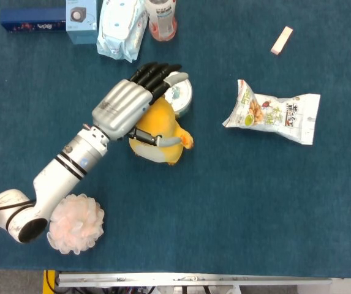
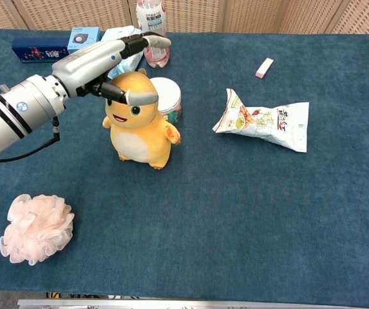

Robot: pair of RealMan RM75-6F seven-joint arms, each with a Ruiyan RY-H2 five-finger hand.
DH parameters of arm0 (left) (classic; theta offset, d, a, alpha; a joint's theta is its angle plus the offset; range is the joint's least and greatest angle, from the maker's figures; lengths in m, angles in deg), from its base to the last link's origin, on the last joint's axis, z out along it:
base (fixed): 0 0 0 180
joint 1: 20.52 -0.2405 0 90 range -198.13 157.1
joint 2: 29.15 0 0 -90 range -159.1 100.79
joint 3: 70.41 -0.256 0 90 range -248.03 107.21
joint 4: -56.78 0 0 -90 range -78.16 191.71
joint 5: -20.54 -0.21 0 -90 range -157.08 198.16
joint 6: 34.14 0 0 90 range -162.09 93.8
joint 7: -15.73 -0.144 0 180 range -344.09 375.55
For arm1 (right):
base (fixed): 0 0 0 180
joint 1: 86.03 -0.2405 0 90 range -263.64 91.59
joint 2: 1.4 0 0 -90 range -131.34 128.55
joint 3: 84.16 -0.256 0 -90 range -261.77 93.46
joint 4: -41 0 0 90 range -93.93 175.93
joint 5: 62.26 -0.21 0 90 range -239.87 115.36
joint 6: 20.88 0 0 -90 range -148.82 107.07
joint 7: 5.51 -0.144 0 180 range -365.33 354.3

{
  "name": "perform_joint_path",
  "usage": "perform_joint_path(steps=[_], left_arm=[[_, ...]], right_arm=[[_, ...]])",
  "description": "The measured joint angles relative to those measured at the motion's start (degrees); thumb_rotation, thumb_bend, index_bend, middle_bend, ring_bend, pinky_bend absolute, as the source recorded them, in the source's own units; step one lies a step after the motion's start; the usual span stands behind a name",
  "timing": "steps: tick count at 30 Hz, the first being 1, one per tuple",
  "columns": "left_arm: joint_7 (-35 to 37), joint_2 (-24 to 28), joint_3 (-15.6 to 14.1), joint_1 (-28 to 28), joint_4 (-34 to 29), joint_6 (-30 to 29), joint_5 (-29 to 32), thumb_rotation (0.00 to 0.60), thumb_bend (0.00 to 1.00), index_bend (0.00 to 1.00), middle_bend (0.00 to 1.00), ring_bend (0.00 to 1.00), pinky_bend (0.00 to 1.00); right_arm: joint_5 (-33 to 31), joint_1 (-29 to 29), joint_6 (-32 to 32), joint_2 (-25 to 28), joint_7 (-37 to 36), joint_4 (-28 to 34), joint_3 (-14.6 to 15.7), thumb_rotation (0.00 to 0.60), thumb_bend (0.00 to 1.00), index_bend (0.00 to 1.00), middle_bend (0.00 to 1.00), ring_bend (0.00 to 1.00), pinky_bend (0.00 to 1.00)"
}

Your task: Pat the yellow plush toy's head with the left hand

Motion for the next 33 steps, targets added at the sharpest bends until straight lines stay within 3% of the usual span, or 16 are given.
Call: perform_joint_path(steps=[24,33], left_arm=[[-3.63,-2.54,-0.87,1.54,2.45,3.37,2.92,0.21,0.03,0.08,0.06,0.01,0.0],[-3.56,-2.96,0.17,1.4,4.2,3.32,5.18,0.21,0.03,0.08,0.06,0.01,0.0]], right_arm=[[-0.26,0.64,0.39,0.46,-0.5,-0.02,-0.01,0.6,0.11,0.32,0.4,0.3,0.36],[-0.31,0.7,0.4,0.54,-0.58,-0.09,-0.07,0.6,0.11,0.32,0.4,0.3,0.36]])
